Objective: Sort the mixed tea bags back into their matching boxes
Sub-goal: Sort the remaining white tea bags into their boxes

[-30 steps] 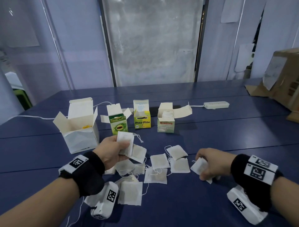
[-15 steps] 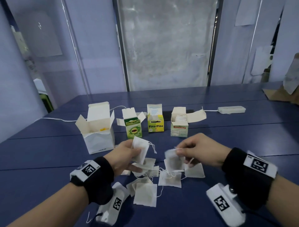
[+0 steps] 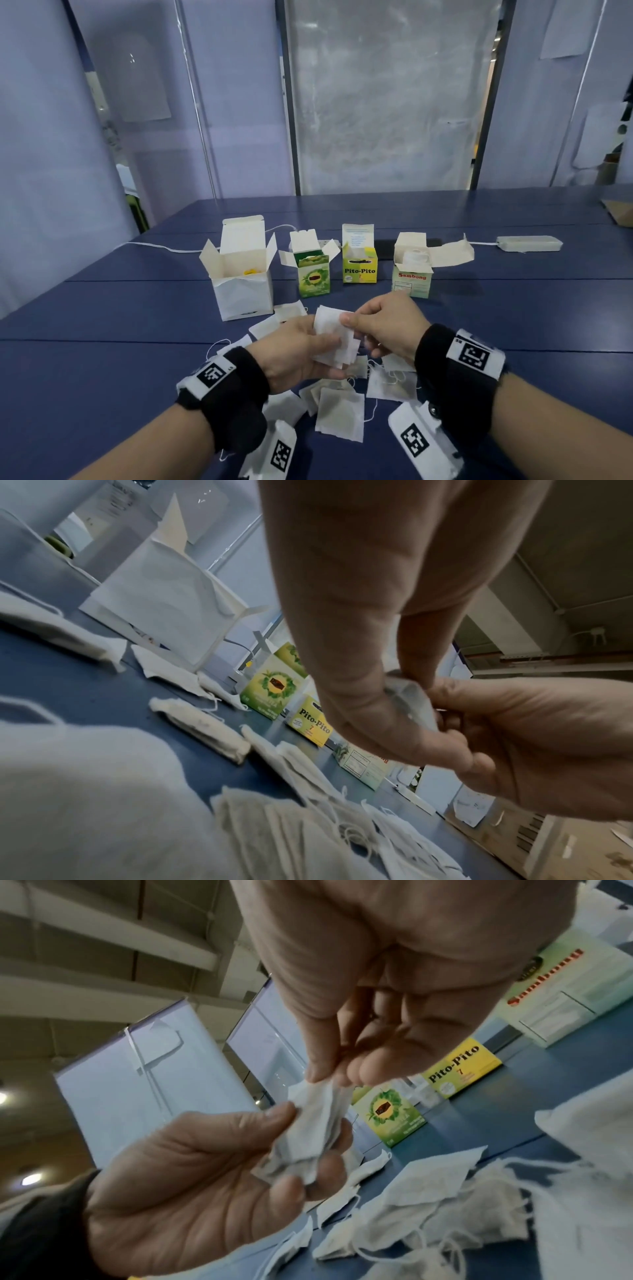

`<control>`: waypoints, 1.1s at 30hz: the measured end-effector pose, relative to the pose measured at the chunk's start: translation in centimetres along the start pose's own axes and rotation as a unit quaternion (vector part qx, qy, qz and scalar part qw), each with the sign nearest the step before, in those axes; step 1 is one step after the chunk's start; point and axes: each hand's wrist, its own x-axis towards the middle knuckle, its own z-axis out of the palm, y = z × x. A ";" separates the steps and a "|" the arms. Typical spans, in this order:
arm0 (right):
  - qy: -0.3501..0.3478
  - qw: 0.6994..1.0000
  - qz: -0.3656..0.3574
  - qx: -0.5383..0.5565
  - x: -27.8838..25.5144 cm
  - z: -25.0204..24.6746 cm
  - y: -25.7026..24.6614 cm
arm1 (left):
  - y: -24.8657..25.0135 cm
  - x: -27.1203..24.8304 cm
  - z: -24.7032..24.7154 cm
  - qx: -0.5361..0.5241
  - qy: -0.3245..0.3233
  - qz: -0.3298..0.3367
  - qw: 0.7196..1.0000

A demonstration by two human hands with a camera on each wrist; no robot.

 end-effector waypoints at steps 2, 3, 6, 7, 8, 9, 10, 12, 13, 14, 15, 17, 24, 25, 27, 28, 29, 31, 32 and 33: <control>-0.030 0.995 -0.013 -0.094 0.2 -0.6 -0.1 | 0.1 -0.3 -0.4 -0.005 0.007 -0.009 1.000; -0.048 0.990 -0.017 -0.129 0.2 -1.0 -0.2 | 0.1 -0.5 -0.7 -0.011 0.007 -0.015 1.000; -0.077 0.982 -0.010 -0.172 0.1 -2.9 -0.1 | 0.4 -1.1 -1.8 -0.026 -0.006 -0.037 0.999; -0.076 0.982 -0.003 -0.171 0.0 -3.7 0.0 | 0.5 -1.3 -2.2 -0.036 -0.004 -0.042 0.998; -0.070 0.982 0.002 -0.173 -0.3 -4.4 0.2 | 0.5 -1.4 -2.5 -0.047 0.002 -0.043 0.998; -0.066 0.981 0.002 -0.185 -0.6 -5.0 0.4 | 0.5 -1.5 -2.7 -0.059 0.013 -0.041 0.997; -0.064 0.975 -0.005 -0.213 -1.0 -5.5 0.8 | 0.5 -1.5 -3.1 -0.067 0.029 -0.037 0.997; -0.090 0.947 -0.024 -0.308 -1.9 -6.0 1.5 | 0.4 -1.4 -3.7 -0.075 0.064 -0.032 0.995; -0.119 0.923 -0.030 -0.365 -2.5 -5.8 1.9 | 0.3 -1.3 -4.0 -0.078 0.080 -0.031 0.993; -0.150 0.894 -0.030 -0.421 -3.1 -5.5 2.3 | 0.3 -1.1 -4.2 -0.079 0.096 -0.030 0.992; -0.172 0.866 -0.029 -0.469 -3.5 -5.2 2.8 | 0.3 -1.0 -4.4 -0.079 0.111 -0.030 0.990; -0.170 0.828 -0.032 -0.534 -4.0 -4.8 3.4 | 0.3 -0.7 -4.5 -0.077 0.135 -0.031 0.987; -0.113 0.788 -0.087 -0.598 -5.5 -5.2 4.4 | 0.1 -0.6 -4.7 -0.070 0.164 -0.038 0.983; -0.106 0.802 -0.085 -0.582 -5.7 -5.5 4.3 | 0.1 -0.6 -4.5 -0.067 0.163 -0.039 0.984; -0.078 0.864 -0.080 -0.491 -5.7 -6.3 3.8 | 0.1 -0.7 -4.1 -0.064 0.149 -0.041 0.986; -0.056 0.909 -0.075 -0.406 -5.6 -6.8 3.5 | 0.0 -0.7 -3.8 -0.064 0.140 -0.042 0.987; -0.034 0.954 -0.056 -0.293 -5.5 -7.1 3.2 | 0.0 -0.7 -3.5 -0.063 0.131 -0.042 0.989; -0.017 0.997 0.009 -0.076 -5.4 -7.6 2.6 | 0.1 -0.8 -2.9 -0.062 0.116 -0.040 0.991; -0.014 0.999 0.034 -0.009 -5.5 -8.0 2.3 | 0.2 -0.8 -2.6 -0.060 0.111 -0.039 0.991; -0.009 0.998 0.049 0.025 -5.5 -8.3 2.2 | 0.3 -0.8 -2.3 -0.058 0.107 -0.038 0.992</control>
